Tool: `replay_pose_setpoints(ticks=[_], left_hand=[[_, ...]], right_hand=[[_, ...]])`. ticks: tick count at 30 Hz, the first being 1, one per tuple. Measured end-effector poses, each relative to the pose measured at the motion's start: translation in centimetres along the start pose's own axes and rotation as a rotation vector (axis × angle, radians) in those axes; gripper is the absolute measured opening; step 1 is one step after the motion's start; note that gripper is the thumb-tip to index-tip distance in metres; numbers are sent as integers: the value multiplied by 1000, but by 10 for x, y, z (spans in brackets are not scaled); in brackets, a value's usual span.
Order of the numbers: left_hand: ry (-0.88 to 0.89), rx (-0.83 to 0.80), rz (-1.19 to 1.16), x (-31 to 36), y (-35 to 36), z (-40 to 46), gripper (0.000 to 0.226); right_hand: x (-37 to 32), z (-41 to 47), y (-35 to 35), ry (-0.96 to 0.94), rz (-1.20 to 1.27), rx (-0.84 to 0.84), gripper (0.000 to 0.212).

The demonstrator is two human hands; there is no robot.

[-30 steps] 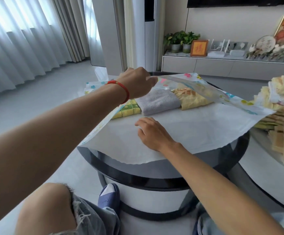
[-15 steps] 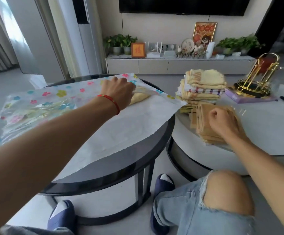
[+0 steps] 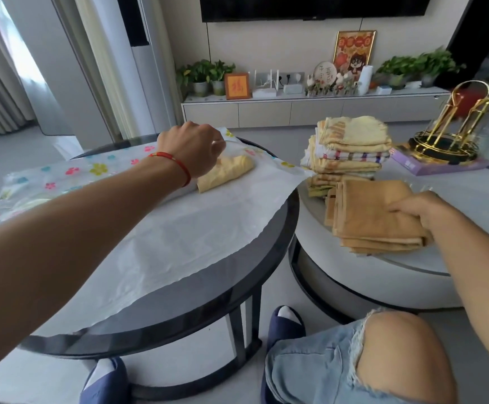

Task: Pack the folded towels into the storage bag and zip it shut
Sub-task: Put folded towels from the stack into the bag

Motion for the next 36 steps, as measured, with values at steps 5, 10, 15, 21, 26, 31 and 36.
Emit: replay_pose_setpoints(ticks=[5,10,15,21,26,31,36], left_hand=[[-66,-75,-96,-2,-2,5,31],[-80,-103,-130,-3,-12,7,32],[-110,-88,-172,-11,-29,6,33],[-134,-82,-179,-19,-42,10,32],[-120,-81,-190,-26,-44,17,34],[-65,-59,-147,-31,-43,31,36],[-47,-33,-164,-43,-44,46,35]], right_hand=[[-7,-41,6,106,512,-339,34],[-18,-112,-8,-56,730,-519,33],[-20,-192,17,-67,857,-775,44],[-83,-250,152,9,926,-1055,43],[-157,-246,261,97,1226,-1009,44],[-216,-205,329,107,1514,-909,42],[-249,-162,365,163,1447,-829,53]])
Point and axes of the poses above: each hand's wrist, its own z-axis towards the middle knuckle, its own y-axis out of the palm, x = y × z, the point moved 6 cm from there along z, towards the middle knuckle, and after that the axes turned 7 degrees about z, right-handed, at the moved point
